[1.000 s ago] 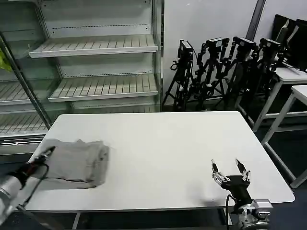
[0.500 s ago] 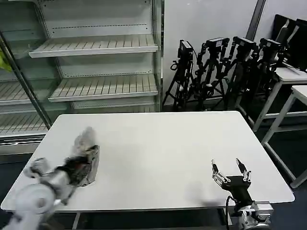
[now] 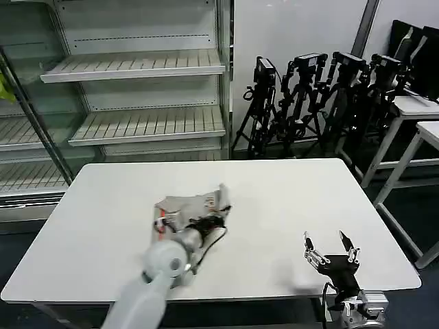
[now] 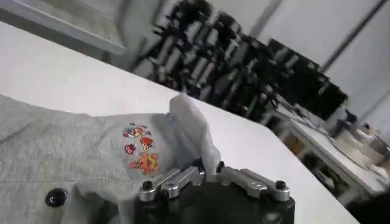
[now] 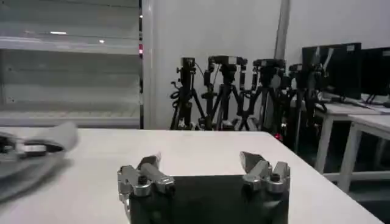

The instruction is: Fold and organize the clothes.

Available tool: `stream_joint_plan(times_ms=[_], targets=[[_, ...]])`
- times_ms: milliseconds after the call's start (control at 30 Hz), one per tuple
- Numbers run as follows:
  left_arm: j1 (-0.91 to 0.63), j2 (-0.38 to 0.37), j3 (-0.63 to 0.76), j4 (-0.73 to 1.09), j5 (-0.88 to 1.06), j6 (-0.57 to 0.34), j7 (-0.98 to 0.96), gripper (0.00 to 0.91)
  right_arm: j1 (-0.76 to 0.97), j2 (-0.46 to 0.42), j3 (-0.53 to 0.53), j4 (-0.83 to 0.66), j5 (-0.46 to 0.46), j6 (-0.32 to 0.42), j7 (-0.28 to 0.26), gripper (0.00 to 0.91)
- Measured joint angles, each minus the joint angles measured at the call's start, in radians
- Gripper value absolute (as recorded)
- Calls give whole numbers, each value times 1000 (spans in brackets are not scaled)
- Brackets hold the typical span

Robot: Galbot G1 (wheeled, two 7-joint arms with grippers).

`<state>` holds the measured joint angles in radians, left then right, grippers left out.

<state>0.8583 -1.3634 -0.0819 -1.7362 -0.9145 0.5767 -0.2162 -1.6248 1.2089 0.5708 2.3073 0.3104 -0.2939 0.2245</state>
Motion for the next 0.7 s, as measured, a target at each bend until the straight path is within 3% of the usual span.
stream_joint_plan(times_ms=[33,367,700], targets=[[-13,-16,17,15,12,0,0,907,3,0,-1,-3,1,-1,1,907],[-79,-113,108,81,141,-19,45,907,34,-2,-5,-14,13,-5,0,907],[-62,-100,80,-12,214,-89,109,907,68,-6,-11,-26,8,5,-5,907]])
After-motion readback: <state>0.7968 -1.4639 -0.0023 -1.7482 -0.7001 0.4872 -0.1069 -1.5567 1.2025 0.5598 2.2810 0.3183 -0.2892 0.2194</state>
